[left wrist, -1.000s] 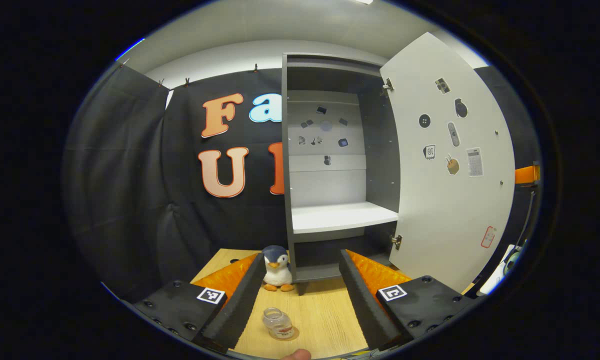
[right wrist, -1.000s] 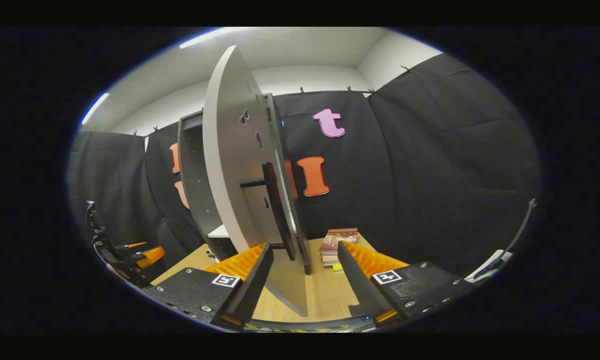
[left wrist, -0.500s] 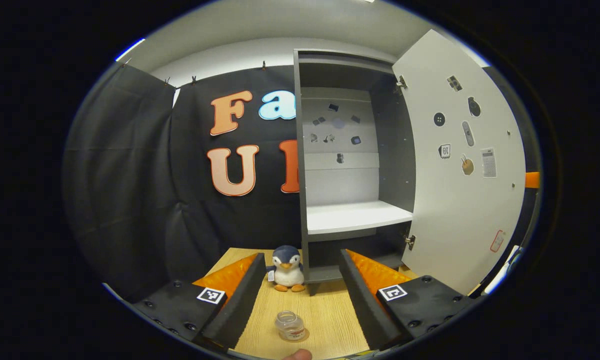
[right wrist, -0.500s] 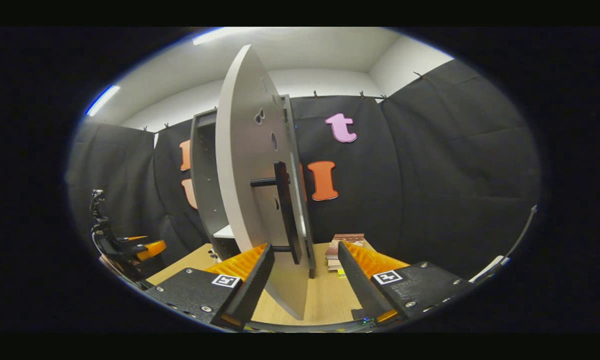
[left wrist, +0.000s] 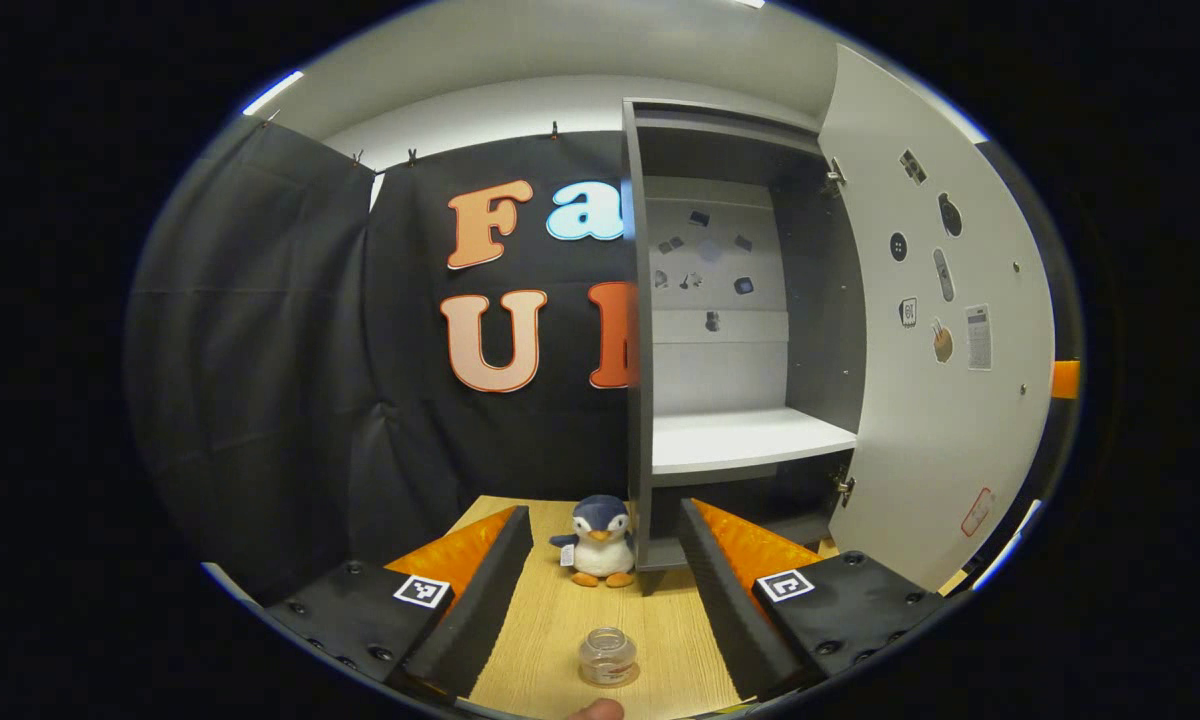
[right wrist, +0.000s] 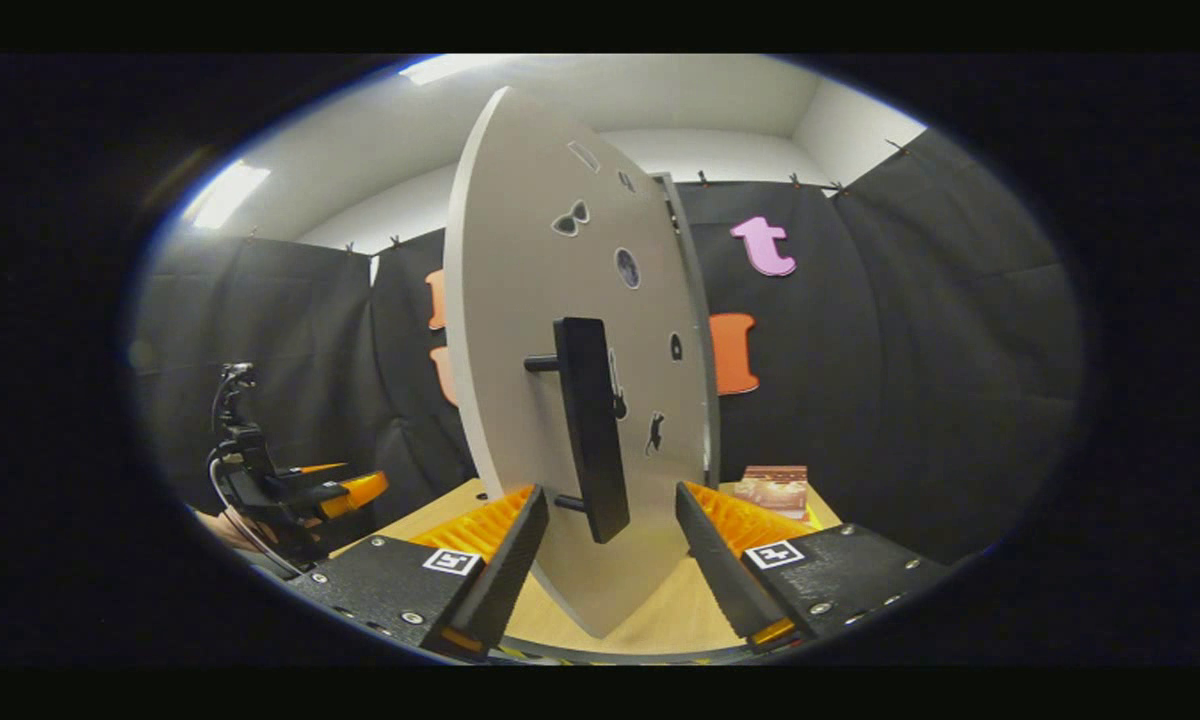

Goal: Open the cabinet door with the right hand, grasp the bottle in the cabinet with the left hand and place it on the coaster, then close the cabinet door with the right hand.

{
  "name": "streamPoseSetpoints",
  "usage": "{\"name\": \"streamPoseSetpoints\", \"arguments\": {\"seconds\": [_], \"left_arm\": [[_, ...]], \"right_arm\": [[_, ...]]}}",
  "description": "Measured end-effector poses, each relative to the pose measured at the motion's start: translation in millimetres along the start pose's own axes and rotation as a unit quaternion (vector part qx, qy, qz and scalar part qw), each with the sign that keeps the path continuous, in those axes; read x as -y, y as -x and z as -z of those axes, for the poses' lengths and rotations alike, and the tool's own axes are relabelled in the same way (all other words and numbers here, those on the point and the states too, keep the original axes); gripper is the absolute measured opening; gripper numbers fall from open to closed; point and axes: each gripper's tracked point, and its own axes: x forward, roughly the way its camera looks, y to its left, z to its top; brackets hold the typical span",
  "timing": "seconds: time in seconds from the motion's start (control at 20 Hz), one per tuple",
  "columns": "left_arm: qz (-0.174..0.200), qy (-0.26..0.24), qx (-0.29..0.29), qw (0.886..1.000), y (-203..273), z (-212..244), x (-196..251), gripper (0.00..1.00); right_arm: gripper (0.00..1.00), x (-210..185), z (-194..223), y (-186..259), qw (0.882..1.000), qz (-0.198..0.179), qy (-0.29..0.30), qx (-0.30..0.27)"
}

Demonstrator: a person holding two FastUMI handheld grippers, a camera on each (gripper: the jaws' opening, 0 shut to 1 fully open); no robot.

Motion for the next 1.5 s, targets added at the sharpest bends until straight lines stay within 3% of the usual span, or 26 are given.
{"name": "streamPoseSetpoints", "arguments": {"seconds": [0.25, 0.3, 0.75, 1.0, 1.15, 1.5], "left_arm": [[-0.015, 0.007, -0.008, 1.0, -6, 7, -19, 0.94], [-0.019, 0.007, -0.007, 1.0, -8, 6, -23, 0.98], [-0.054, 0.015, -0.007, 0.998, -30, 9, -67, 0.98], [-0.067, 0.026, -0.006, 0.997, -49, 10, -94, 0.98], [-0.069, 0.028, -0.007, 0.997, -65, 10, -106, 0.94], [-0.05, 0.038, -0.011, 0.998, -107, 15, -114, 0.94]], "right_arm": [[0.82, -40, 4, -42, 0.999, -0.043, 0.002, -0.008], [0.82, -50, 6, -52, 0.999, -0.051, -0.002, -0.013], [0.85, -78, 6, -113, 0.997, -0.073, 0.008, -0.016], [0.88, -86, 8, -129, 0.997, -0.074, -0.012, -0.011], [0.89, -87, 7, -137, 0.998, -0.068, 0.005, 0.004], [0.92, -88, 5, -148, 0.999, -0.017, 0.026, 0.032]]}}
